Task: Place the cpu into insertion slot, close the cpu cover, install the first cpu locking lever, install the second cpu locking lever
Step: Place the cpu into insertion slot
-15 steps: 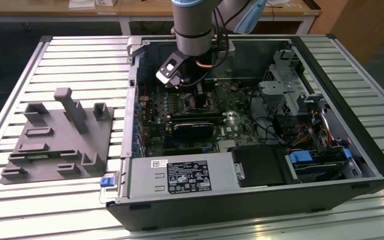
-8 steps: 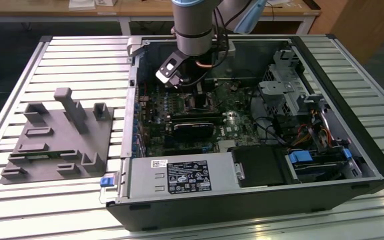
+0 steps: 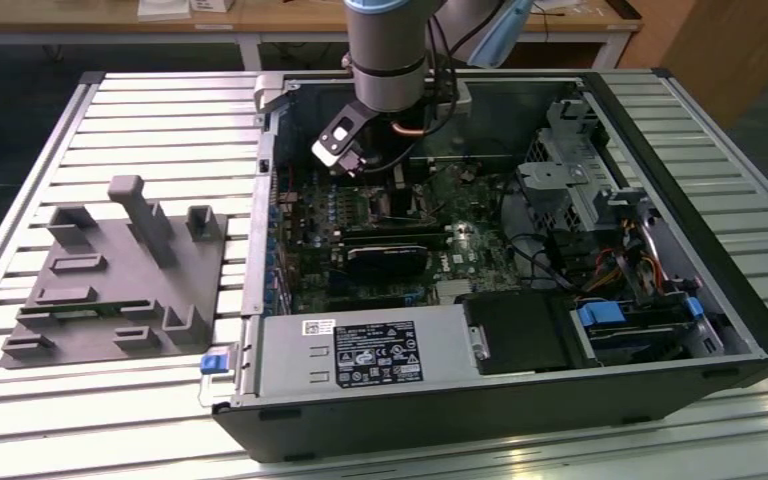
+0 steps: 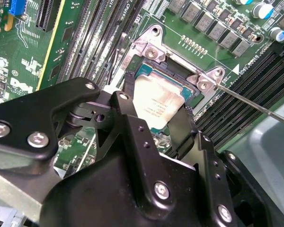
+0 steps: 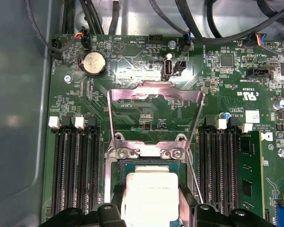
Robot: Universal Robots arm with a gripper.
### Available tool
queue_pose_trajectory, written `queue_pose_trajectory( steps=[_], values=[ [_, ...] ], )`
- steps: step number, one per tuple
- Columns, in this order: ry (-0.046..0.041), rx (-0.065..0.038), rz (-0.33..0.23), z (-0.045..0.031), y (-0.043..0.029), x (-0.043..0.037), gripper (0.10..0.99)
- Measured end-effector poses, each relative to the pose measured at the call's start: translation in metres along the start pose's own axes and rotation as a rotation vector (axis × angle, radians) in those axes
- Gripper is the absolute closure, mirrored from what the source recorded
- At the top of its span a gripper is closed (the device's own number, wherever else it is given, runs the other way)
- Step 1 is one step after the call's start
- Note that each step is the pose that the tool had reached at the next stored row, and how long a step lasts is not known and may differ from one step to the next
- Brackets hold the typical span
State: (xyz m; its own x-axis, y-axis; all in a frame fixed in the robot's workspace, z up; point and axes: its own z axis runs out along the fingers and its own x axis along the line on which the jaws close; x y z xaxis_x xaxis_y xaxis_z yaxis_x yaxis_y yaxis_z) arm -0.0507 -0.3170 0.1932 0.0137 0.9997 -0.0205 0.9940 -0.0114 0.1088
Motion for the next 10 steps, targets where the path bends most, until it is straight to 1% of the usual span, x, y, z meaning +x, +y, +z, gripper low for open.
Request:
queue_pose_trajectory(
  steps=[10],
  values=[
    [0.0003, 0.0, 0.0, 0.0004, 0.0, 0.0001, 0.553]
  ],
)
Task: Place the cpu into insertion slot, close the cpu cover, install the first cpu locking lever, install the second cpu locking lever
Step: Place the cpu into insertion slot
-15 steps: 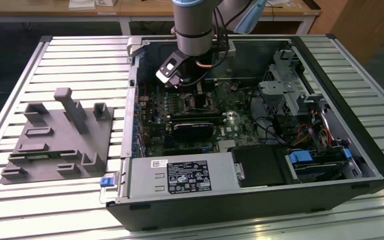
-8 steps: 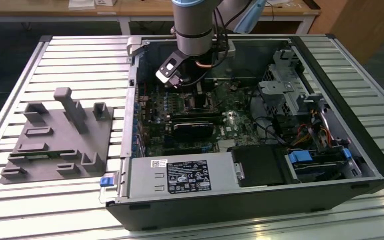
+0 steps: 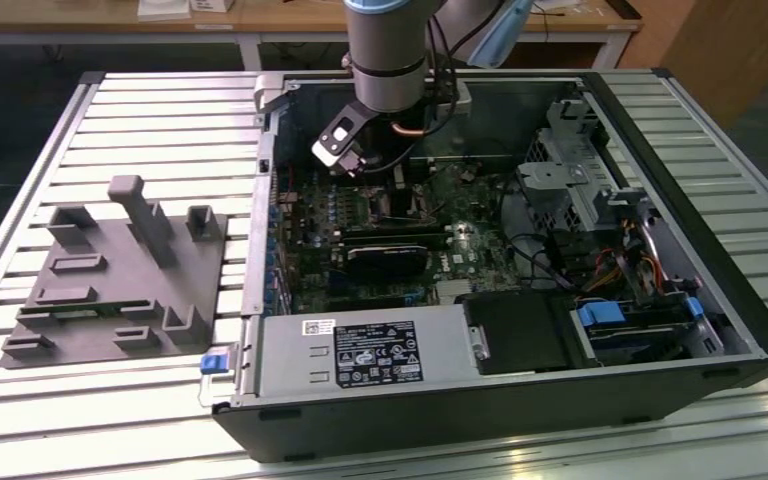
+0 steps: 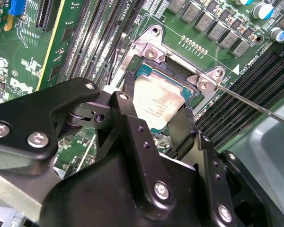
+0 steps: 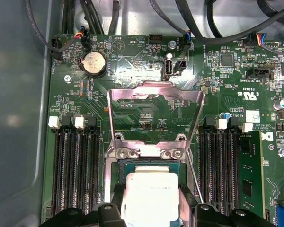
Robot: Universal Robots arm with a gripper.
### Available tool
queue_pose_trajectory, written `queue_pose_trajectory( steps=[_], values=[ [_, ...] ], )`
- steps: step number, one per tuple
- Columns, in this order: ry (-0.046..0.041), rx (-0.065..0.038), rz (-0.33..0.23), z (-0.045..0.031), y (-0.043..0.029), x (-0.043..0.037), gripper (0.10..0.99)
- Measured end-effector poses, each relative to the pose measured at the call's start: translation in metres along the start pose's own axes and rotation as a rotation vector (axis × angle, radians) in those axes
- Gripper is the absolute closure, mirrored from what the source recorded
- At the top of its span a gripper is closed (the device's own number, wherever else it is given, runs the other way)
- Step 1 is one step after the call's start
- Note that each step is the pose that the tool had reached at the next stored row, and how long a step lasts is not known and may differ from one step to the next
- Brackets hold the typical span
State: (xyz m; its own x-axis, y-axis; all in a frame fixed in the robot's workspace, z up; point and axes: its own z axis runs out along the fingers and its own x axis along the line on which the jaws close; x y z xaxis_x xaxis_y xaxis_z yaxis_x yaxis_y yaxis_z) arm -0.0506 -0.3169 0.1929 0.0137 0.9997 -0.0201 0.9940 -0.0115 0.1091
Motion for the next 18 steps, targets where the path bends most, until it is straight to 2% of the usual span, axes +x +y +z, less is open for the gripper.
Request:
queue_pose_trajectory(
  steps=[4, 5, 10, 18],
  values=[
    [0.0009, -0.001, 0.0, 0.0004, 0.0001, 0.0002, 0.541],
    [0.0007, -0.001, 0.0, 0.0003, 0.0001, 0.0001, 0.478],
    [0.0, 0.0, 0.0, 0.0001, 0.0, 0.0, 0.478],
    [0.0001, 0.0, 0.0, -0.0108, 0.0012, -0.0002, 0.478]
  ],
)
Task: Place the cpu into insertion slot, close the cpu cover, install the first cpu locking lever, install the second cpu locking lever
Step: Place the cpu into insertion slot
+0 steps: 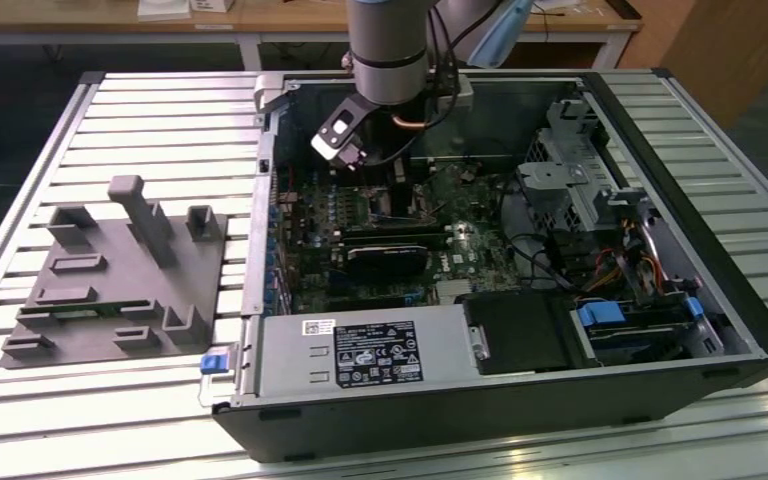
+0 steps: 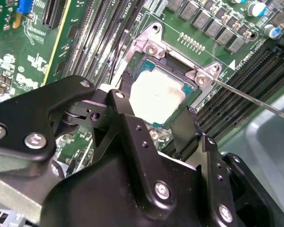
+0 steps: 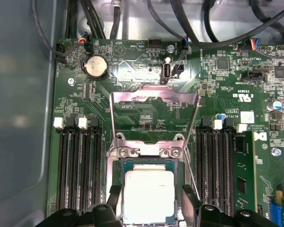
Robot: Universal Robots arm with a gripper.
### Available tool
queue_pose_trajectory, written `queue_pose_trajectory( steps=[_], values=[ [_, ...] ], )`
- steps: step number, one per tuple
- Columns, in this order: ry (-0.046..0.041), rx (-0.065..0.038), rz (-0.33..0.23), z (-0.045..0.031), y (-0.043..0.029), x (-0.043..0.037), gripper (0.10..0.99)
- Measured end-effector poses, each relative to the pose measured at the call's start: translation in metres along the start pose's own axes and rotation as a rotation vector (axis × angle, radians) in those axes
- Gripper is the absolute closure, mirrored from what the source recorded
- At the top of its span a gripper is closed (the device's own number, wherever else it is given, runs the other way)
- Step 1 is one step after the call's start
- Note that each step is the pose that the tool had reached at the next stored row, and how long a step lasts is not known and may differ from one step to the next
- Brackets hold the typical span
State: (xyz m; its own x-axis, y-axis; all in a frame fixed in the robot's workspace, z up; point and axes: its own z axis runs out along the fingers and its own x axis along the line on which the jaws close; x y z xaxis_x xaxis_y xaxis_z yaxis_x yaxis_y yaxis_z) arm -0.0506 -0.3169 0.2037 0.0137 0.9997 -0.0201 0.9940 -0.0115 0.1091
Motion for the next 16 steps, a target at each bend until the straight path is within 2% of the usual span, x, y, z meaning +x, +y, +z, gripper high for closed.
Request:
queue_pose_trajectory(
  steps=[8, 9, 10, 11, 13, 14, 15, 16],
  values=[
    [0.0001, 0.0, 0.0, -0.002, 0.0002, 0.0, 0.478],
    [0.0001, 0.0, 0.0, -0.0021, 0.0002, 0.0, 0.494],
    [0.0001, 0.0, 0.0, -0.0022, 0.0002, 0.0, 0.553],
    [0.0001, 0.0, 0.0, -0.0022, 0.0003, 0.0, 0.553],
    [0.0001, 0.0, 0.0, -0.0023, 0.0003, 0.0, 0.675],
    [0.0, 0.0, 0.0, -0.0024, 0.0003, -0.0001, 0.675],
    [0.0001, 0.0, 0.0, -0.0025, 0.0003, 0.0, 0.729],
    [0.0001, 0.0, 0.0, -0.0025, 0.0003, 0.0, 0.729]
  ],
)
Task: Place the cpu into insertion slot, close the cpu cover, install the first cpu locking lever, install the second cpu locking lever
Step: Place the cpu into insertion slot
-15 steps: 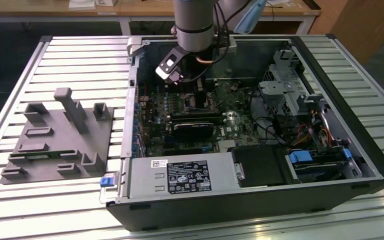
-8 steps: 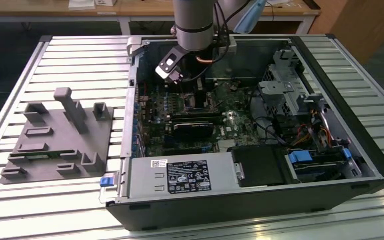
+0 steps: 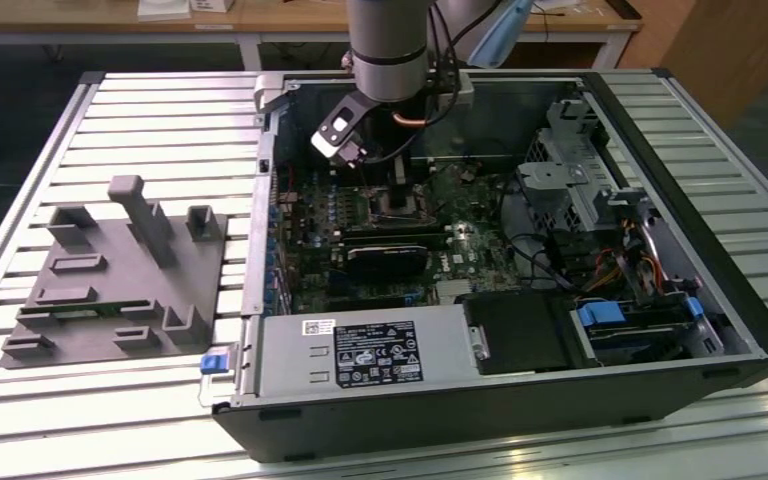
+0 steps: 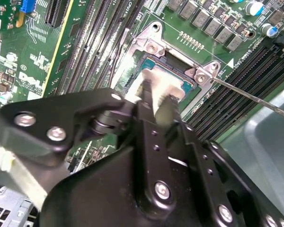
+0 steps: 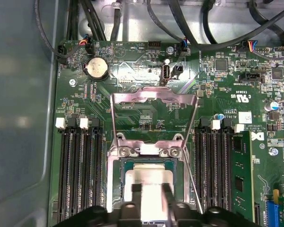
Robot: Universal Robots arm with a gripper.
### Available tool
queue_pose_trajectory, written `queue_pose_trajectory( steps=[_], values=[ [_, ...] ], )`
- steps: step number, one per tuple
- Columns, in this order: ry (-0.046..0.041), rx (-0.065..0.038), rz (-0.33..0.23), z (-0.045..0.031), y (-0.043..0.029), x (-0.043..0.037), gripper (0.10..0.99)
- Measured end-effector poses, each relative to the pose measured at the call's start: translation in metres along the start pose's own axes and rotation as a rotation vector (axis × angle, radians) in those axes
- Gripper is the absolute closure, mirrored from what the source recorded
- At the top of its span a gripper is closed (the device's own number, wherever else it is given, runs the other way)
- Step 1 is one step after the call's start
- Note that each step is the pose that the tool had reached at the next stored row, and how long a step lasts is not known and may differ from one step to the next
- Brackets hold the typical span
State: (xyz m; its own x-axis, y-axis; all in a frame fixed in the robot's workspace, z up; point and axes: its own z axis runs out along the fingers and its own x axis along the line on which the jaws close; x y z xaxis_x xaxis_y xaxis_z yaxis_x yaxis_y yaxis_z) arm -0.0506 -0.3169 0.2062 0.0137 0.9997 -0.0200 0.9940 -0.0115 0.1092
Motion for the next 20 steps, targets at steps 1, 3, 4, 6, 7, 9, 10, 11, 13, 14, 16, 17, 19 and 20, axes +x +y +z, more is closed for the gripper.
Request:
queue_pose_trajectory(
  steps=[1, 3, 4, 6, 7, 9, 10, 11, 13, 14, 16, 17, 19, 20],
  values=[
    [0.0, 0.0, 0.0, -0.0001, 0.0, 0.0, 0.788],
    [0.0, 0.0, 0.0, -0.0002, 0.0, 0.0, 0.851],
    [-0.0001, 0.0, 0.0, -0.0003, 0.0, 0.0, 0.91],
    [0.0, 0.0, 0.0, -0.0004, 0.0, 0.0, 0.965],
    [0.0, 0.0, 0.0, -0.0005, 0.0, 0.0, 0.98],
    [0.0, 0.0, 0.0, -0.0006, 0.0, 0.0, 0.98],
    [-0.0001, 0.008, 0.0, -0.0005, 0.0003, 0.0, 0.98],
    [-0.0004, 0.025, -0.001, -0.0005, 0.0008, 0.0, 0.98],
    [-0.0006, 0.054, -0.001, -0.0003, 0.0017, 0.0, 0.98],
    [-0.001, 0.057, -0.001, -0.0004, 0.0018, 0.0, 0.98],
    [-0.0009, 0.06, -0.001, -0.0003, 0.002, 0.0, 0.98],
    [-0.0007, 0.06, -0.001, -0.0002, 0.0028, 0.0, 0.98],
    [-0.0007, 0.06, -0.001, 0.0003, 0.0065, 0.0001, 0.98],
    [-0.0008, 0.06, -0.001, 0.0004, 0.0079, 0.0001, 0.98]
  ],
)
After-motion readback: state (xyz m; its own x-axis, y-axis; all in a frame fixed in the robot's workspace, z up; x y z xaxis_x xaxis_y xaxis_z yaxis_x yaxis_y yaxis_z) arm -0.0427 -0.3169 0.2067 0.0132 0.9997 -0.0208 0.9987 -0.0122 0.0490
